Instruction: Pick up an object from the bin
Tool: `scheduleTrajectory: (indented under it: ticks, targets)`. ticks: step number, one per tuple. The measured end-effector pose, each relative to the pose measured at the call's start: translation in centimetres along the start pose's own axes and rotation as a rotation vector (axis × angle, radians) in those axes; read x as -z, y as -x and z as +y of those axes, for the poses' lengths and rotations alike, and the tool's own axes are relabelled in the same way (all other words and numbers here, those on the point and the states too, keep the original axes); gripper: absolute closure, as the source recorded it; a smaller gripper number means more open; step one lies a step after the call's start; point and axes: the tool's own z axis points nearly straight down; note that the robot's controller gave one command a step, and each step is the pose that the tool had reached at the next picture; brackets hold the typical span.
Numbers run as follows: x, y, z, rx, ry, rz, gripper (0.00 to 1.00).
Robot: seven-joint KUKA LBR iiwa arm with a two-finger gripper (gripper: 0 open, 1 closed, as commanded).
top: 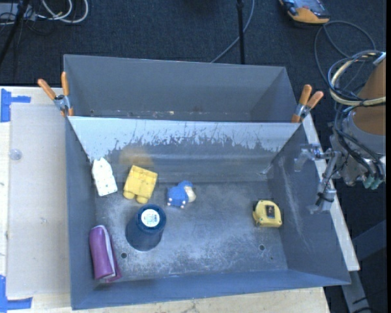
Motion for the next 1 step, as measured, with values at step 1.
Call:
scheduleTrajectory:
  ticks: [1]
  targets:
    - [0.47,0.15,0.11,0.005,-0.002,-0.008,0.0]
